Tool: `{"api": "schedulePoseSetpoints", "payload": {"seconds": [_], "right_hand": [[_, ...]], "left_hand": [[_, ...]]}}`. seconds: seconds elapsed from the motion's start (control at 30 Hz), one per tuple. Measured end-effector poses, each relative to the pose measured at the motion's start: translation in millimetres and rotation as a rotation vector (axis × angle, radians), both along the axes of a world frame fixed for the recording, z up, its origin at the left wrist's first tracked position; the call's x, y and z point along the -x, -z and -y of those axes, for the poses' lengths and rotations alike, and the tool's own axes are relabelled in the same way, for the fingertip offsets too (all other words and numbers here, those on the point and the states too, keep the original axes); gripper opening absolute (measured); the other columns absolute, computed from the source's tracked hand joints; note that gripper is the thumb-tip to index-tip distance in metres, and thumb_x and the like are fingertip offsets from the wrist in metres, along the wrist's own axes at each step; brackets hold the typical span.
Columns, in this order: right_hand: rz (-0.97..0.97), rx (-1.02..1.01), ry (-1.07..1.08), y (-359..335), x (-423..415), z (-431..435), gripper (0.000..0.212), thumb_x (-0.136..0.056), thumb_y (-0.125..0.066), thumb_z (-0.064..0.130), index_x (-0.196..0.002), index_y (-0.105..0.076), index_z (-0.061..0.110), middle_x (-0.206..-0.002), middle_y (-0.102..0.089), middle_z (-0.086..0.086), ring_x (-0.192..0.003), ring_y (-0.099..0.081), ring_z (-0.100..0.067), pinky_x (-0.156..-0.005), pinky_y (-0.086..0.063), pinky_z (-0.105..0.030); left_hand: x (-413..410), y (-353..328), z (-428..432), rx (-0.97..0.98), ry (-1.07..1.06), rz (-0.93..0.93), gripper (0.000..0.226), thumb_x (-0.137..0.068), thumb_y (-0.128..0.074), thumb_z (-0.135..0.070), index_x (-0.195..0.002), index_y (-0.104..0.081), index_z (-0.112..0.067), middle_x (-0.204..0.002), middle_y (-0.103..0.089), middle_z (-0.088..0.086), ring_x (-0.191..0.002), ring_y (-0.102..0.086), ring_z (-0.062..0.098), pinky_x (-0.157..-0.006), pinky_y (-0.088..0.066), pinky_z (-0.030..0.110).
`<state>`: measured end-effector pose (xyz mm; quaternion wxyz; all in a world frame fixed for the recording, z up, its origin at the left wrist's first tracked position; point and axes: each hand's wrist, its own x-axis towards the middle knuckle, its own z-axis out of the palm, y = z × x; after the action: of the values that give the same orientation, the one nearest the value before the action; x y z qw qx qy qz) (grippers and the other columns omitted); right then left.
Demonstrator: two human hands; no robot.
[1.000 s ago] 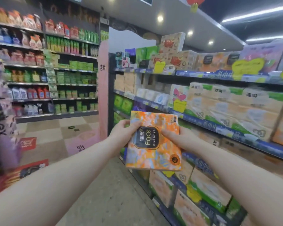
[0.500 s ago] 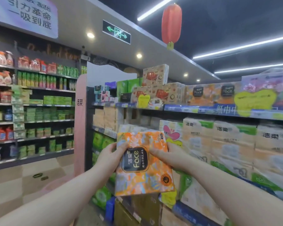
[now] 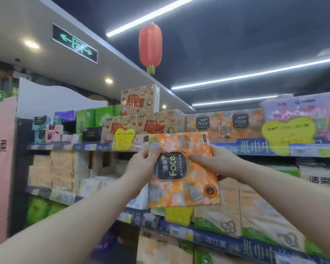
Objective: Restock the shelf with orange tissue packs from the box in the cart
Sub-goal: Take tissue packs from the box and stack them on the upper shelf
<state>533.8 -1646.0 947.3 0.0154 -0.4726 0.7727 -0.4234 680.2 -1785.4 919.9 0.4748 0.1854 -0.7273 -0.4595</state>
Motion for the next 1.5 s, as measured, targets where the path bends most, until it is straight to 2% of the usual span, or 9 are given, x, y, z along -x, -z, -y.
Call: {"api": "schedulePoseSetpoints", "payload": {"seconds": [0.17, 0.3, 0.47, 0.73, 0.83, 0.93, 1.17, 1.33, 1.5], "right_hand": [[-0.014, 0.142, 0.106, -46.0, 26.5, 31.3, 0.043, -0.081, -0.06, 0.058, -0.109, -0.058, 0.025, -0.099, -0.069, 0.002, -0.084, -0.067, -0.016, -0.068, -0.056, -0.032], [-0.061, 0.175, 0.22, -78.1, 52.6, 39.5, 0.044, -0.084, -0.056, 0.058, -0.114, -0.056, 0.026, -0.1, -0.069, 0.0, -0.088, -0.068, -0.021, -0.074, -0.058, -0.042], [-0.199, 0.24, 0.321, -114.6, 90.1, 40.2, 0.032, -0.085, -0.058, 0.056, -0.1, -0.058, 0.028, -0.094, -0.066, 0.005, -0.081, -0.066, -0.017, -0.055, -0.053, -0.028], [-0.305, 0.276, 0.31, -136.2, 172.9, 62.8, 0.033, -0.084, -0.06, 0.054, -0.105, -0.061, 0.028, -0.103, -0.067, 0.002, -0.09, -0.064, -0.021, -0.076, -0.054, -0.032], [-0.283, 0.261, 0.332, -135.4, 204.4, 74.9, 0.051, -0.082, -0.059, 0.059, -0.115, -0.062, 0.021, -0.109, -0.067, -0.002, -0.091, -0.064, -0.022, -0.074, -0.052, -0.032], [-0.231, 0.226, 0.344, -134.7, 229.1, 90.3, 0.059, -0.08, -0.06, 0.061, -0.118, -0.058, 0.017, -0.109, -0.066, -0.006, -0.091, -0.064, -0.026, -0.068, -0.054, -0.033], [0.008, 0.114, 0.206, -125.9, 255.8, 108.9, 0.065, -0.076, -0.063, 0.063, -0.121, -0.055, 0.016, -0.108, -0.069, -0.008, -0.093, -0.068, -0.029, -0.083, -0.057, -0.044], [-0.261, 0.166, 0.355, -144.9, 251.2, 101.6, 0.083, -0.074, -0.069, 0.058, -0.136, -0.036, 0.014, -0.13, -0.051, -0.006, -0.112, -0.053, -0.025, -0.087, -0.048, -0.038], [-0.716, 0.155, 0.376, -161.2, 238.0, 101.6, 0.099, -0.075, -0.069, 0.056, -0.151, -0.016, 0.023, -0.157, -0.018, -0.001, -0.141, -0.029, -0.022, -0.112, -0.03, -0.039]], "left_hand": [[54.7, -58.8, 55.7, 0.133, 0.135, -0.055, 0.022, -0.094, -0.048, -0.047, -0.098, -0.059, -0.029, -0.084, -0.063, -0.013, -0.083, -0.061, 0.007, -0.067, -0.042, 0.022], [100.6, -91.9, 72.1, 0.137, 0.313, -0.112, 0.019, -0.096, -0.048, -0.041, -0.1, -0.06, -0.027, -0.079, -0.066, -0.011, -0.066, -0.064, 0.002, -0.055, -0.049, 0.019], [152.0, -123.8, 75.9, 0.168, 0.401, -0.166, 0.016, -0.098, -0.045, -0.039, -0.099, -0.057, -0.029, -0.075, -0.064, -0.013, -0.059, -0.06, -0.001, -0.046, -0.045, 0.015], [220.6, -141.7, 85.5, 0.242, 0.265, -0.173, 0.015, -0.098, -0.044, -0.041, -0.097, -0.05, -0.028, -0.082, -0.057, -0.015, -0.077, -0.057, 0.003, -0.063, -0.044, 0.024], [243.4, -140.5, 94.4, 0.276, 0.127, -0.074, 0.047, -0.092, -0.053, -0.046, -0.129, -0.044, -0.018, -0.094, -0.051, -0.008, -0.102, -0.053, 0.019, -0.092, -0.048, 0.041], [261.4, -138.2, 101.7, 0.262, 0.044, 0.046, 0.082, -0.082, -0.064, -0.053, -0.143, -0.032, -0.009, -0.13, -0.05, 0.007, -0.116, -0.051, 0.027, -0.098, -0.046, 0.048], [287.8, -132.1, 124.9, 0.217, 0.138, 0.072, 0.042, -0.07, -0.082, -0.036, -0.094, -0.049, -0.026, -0.114, -0.064, 0.004, -0.103, -0.063, 0.023, -0.093, -0.051, 0.045], [301.7, -132.9, 138.7, 0.238, 0.175, 0.066, 0.066, -0.059, -0.086, -0.041, -0.112, -0.054, -0.019, -0.108, -0.067, 0.002, -0.099, -0.065, 0.023, -0.093, -0.052, 0.044], [308.3, -148.6, 142.1, 0.369, 0.206, -0.048, 0.054, -0.069, -0.084, -0.027, -0.109, -0.048, -0.026, -0.103, -0.064, -0.003, -0.095, -0.064, 0.017, -0.086, -0.054, 0.038]]}}
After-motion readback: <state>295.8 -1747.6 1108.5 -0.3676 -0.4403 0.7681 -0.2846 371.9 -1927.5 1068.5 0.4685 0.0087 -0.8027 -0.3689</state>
